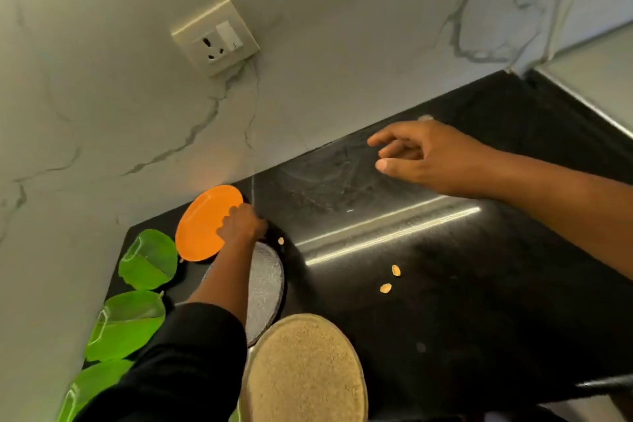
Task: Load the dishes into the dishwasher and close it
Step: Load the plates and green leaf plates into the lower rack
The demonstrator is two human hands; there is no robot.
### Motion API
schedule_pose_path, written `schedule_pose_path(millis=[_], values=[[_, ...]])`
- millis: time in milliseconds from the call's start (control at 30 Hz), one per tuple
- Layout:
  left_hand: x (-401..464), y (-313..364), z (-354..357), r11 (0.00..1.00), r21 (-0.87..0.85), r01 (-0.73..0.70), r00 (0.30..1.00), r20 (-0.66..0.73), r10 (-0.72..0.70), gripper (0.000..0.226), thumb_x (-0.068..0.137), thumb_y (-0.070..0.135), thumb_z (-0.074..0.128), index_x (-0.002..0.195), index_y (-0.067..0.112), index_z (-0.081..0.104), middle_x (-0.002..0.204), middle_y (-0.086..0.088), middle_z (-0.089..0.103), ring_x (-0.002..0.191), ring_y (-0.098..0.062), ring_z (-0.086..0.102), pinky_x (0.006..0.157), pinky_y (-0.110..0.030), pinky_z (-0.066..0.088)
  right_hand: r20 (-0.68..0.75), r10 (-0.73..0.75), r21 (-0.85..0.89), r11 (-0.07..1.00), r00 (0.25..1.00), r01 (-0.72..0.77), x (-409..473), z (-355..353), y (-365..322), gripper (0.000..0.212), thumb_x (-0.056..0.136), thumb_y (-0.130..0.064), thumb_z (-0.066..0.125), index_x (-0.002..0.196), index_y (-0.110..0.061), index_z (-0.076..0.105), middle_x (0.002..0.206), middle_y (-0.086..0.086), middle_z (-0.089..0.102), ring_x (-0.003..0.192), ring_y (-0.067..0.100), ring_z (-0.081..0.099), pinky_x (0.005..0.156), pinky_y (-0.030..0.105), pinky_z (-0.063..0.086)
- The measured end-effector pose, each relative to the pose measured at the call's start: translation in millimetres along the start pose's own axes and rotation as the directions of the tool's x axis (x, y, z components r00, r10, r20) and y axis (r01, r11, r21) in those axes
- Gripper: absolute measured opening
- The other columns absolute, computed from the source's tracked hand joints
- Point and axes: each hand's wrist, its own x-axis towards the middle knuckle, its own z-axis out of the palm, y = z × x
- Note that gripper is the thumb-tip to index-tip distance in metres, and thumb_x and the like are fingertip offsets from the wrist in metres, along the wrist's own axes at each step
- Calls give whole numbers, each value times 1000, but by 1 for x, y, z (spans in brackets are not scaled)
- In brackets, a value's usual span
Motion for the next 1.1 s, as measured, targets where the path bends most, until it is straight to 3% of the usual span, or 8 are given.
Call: schedule_pose_path(millis=[133, 300, 400, 633, 700, 867, 1000, 1100], values=[[33, -9, 14, 1000, 9, -19, 983, -184, 21, 38, 92, 17, 67, 123, 2, 51, 120, -24, 60, 109, -47, 60, 74, -42, 40, 23, -1, -3, 1000, 1000, 1, 22, 18, 1, 42, 97, -42, 68, 137, -35, 60, 125, -7, 66, 115, 7, 64, 100, 30, 51], [48, -12, 16, 997, 83, 5, 969, -246, 16, 20, 86, 9, 70, 102, 0, 63, 108, -27, 63, 100, -49, 61, 71, -43, 43, 27, 10, -19, 1000, 1000, -10, 31, 18, 11, 40, 97, -45, 67, 135, -37, 60, 122, -10, 66, 110, 1, 62, 94, 25, 50], [47, -11, 12, 995, 96, -20, 955, -294, 47, 10, 83, 4, 70, 85, 2, 60, 98, -29, 66, 92, -50, 62, 66, -42, 40, 33, 24, -18, 1000, 999, -23, 30, 14, 16, 38, 97, -45, 67, 133, -37, 61, 120, -10, 67, 110, 1, 62, 93, 24, 48], [2, 36, -32, 972, 118, -205, 832, -502, 236, 21, 71, 7, 67, 68, 6, 47, 70, -19, 54, 64, -42, 56, 55, -38, 37, 11, 64, 64, 996, 998, -64, 29, 4, 16, 36, 99, -39, 66, 134, -32, 62, 110, -9, 70, 110, 8, 64, 97, 31, 50], [-31, 67, -46, 938, 147, -315, 766, -544, 343, 20, 73, 10, 66, 67, 7, 46, 68, -15, 49, 62, -37, 50, 53, -39, 35, 8, 98, 101, 990, 995, -98, 24, -4, 16, 38, 99, -39, 66, 136, -30, 61, 111, -7, 70, 109, 11, 66, 97, 34, 53], [-141, 161, -81, 765, 269, -586, 531, -585, 613, 10, 78, 17, 65, 80, 9, 61, 80, -16, 63, 70, -40, 59, 56, -43, 43, -67, 239, 281, 936, 969, -211, -5, -42, 31, 39, 101, -45, 61, 135, -25, 61, 122, -1, 67, 107, 18, 69, 94, 43, 60], [-233, 230, -99, 539, 370, -757, 268, -576, 772, 9, 79, 19, 65, 82, 12, 65, 80, -8, 64, 69, -35, 59, 52, -40, 42, -72, 412, 607, 741, 909, -288, -44, -97, 49, 63, 97, -61, 59, 145, -20, 50, 125, 15, 66, 101, 33, 74, 85, 51, 63], [-295, 283, -100, 318, 421, -850, 35, -557, 829, 5, 82, 15, 64, 80, 11, 63, 76, -6, 60, 65, -31, 57, 49, -40, 41, -86, 441, 758, 611, 893, -229, -89, -157, 68, 65, 91, -65, 64, 134, -16, 56, 114, 19, 72, 97, 38, 76, 79, 52, 64]])
